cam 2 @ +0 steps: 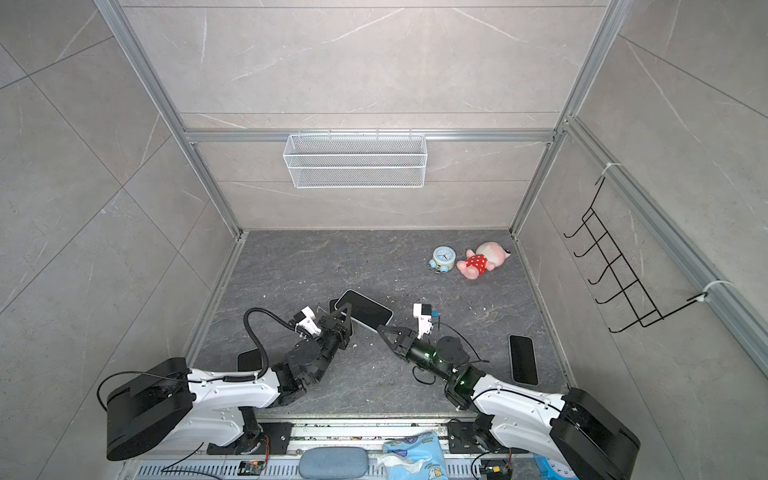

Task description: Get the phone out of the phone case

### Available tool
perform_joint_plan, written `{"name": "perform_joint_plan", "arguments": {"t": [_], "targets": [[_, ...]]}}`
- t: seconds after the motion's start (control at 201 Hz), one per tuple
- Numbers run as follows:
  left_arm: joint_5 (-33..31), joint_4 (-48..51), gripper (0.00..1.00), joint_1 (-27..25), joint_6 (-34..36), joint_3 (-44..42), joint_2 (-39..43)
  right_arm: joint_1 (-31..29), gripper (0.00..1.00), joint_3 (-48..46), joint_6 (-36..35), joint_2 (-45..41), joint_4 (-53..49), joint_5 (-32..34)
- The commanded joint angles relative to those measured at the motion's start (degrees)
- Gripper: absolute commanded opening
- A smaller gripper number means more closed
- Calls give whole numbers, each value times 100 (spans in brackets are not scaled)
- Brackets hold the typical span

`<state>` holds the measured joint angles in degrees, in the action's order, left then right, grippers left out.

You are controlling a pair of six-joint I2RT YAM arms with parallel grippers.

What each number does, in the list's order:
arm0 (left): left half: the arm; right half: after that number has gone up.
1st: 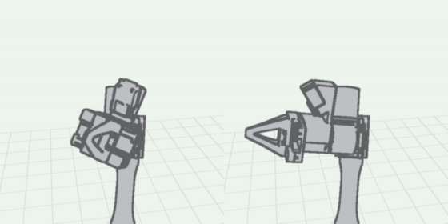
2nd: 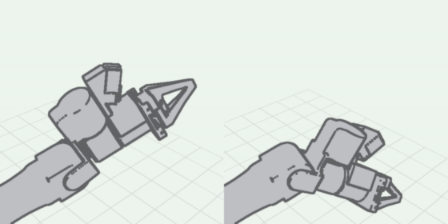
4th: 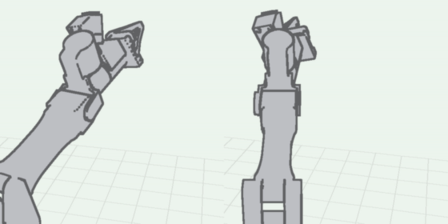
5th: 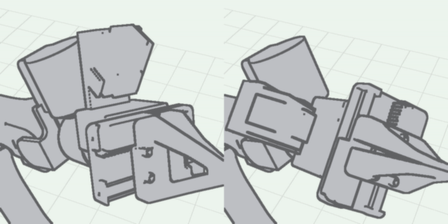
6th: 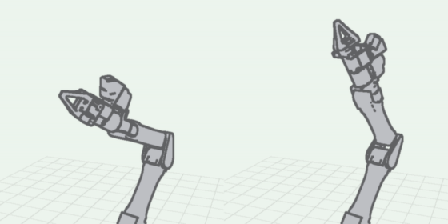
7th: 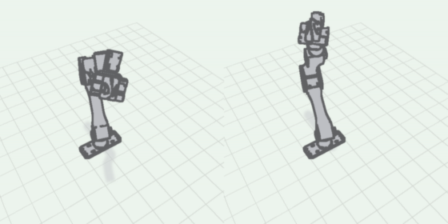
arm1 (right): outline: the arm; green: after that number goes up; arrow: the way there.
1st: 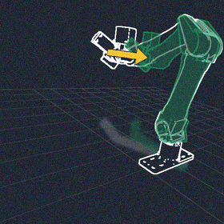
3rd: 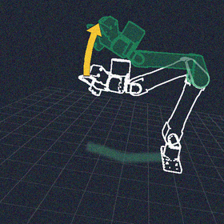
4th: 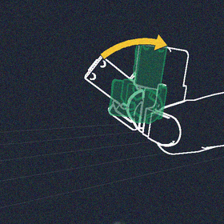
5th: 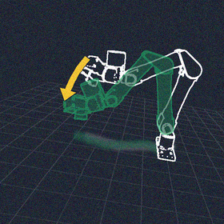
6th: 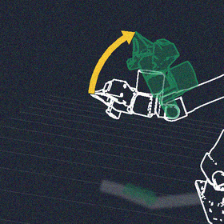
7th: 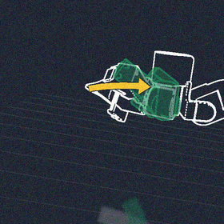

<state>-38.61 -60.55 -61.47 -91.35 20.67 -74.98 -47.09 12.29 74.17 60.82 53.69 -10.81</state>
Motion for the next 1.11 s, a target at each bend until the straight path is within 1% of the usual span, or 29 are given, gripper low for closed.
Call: {"name": "perform_joint_plan", "arguments": {"t": [0.0,0.055,0.115,0.184,0.294,0.389,0.408,0.473,0.543,0.633,0.727,0.792,0.912,1.101], "targets": [[-164,-724,0,-27,-67,34,-55,-65,20,-61,62,102,471,34],[-164,-775,0,-23,-76,18,-95,-89,18,-52,62,135,491,26],[-173,-759,0,-24,-116,17,-111,-114,14,-55,49,162,501,26],[-182,-698,0,-23,-175,22,-97,-133,7,-63,36,219,573,17],[-200,-645,0,-23,-305,13,-101,-164,0,-78,7,285,690,11],[-192,-585,0,-23,-416,5,-88,-175,0,-38,-229,293,702,-63],[-183,-565,0,-25,-580,7,-93,-183,0,-21,-294,294,704,-96],[-144,-399,0,-24,-715,17,-26,-178,0,123,-785,291,547,-336],[-46,142,0,-24,-937,80,131,-178,0,318,-1445,268,297,-635],[42,825,0,-26,-1125,158,410,-186,0,392,-2360,317,247,-919],[47,1161,0,-23,-1133,163,664,-194,0,301,-3177,395,415,-965],[47,1372,0,-23,-1123,171,841,-201,0,160,-3619,498,850,-951],[38,1592,0,-25,-1065,159,1074,-214,0,-58,-4017,716,1768,-913],[43,1811,0,-23,-1039,208,1207,-233,0,-35,-4402,939,2373,-1129]]}}
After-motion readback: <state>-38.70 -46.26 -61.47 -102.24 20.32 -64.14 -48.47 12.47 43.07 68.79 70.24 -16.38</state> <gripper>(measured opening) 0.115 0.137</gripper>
